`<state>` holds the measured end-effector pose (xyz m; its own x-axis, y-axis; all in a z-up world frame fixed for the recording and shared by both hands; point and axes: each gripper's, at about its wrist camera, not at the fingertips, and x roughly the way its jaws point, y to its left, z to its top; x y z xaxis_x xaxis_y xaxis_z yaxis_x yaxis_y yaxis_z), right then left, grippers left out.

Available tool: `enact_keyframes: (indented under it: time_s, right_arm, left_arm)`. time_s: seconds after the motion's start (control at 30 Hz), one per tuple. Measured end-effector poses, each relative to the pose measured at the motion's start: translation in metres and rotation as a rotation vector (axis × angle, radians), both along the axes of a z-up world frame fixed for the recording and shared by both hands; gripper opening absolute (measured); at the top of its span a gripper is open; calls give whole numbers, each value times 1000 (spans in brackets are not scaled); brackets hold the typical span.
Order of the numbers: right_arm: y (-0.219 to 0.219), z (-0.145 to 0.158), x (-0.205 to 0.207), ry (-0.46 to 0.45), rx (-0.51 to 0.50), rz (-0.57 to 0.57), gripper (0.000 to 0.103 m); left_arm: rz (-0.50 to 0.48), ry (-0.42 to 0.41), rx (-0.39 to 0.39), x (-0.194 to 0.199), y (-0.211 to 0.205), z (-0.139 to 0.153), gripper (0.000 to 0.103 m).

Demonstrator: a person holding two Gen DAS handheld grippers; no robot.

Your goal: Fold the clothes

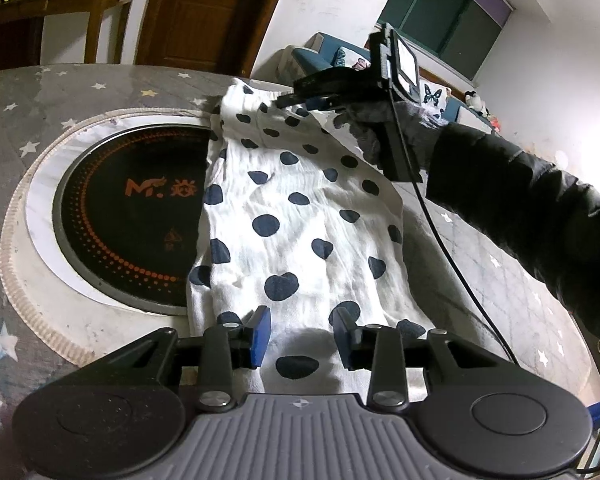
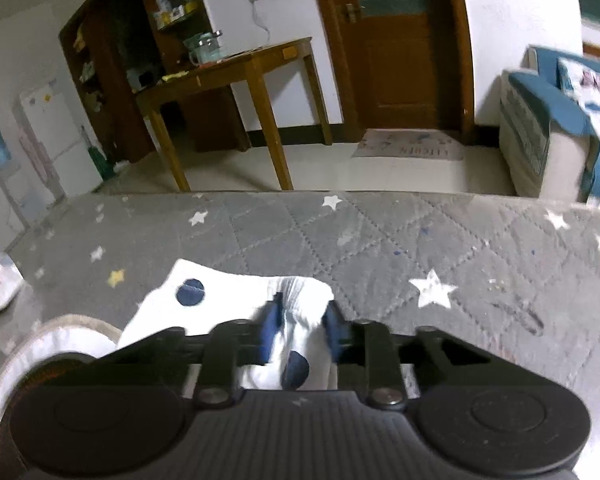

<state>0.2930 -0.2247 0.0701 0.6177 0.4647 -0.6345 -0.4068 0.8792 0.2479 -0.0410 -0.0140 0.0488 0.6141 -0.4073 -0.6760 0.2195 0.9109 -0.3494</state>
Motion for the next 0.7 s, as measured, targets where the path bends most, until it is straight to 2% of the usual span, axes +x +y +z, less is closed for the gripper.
enact_keyframes:
  time_s: [0.2,0.27,0.5,0.7]
  right_arm:
    - [-2,19,-18,-45,39,-1,12]
    - [-2,31,-28,-67,56,9,12]
    - [1,65,-86,-119,91,82,11]
    - [-6,80,-151,-109,126,142,11]
  left_arm:
    - [25,-20,17,-5,4,8,40]
    - [38,-30,28,-9,6,11,43]
    - [94,-36,75,-23,18,15,50]
    - [118,-52,99,-42,23,19,61]
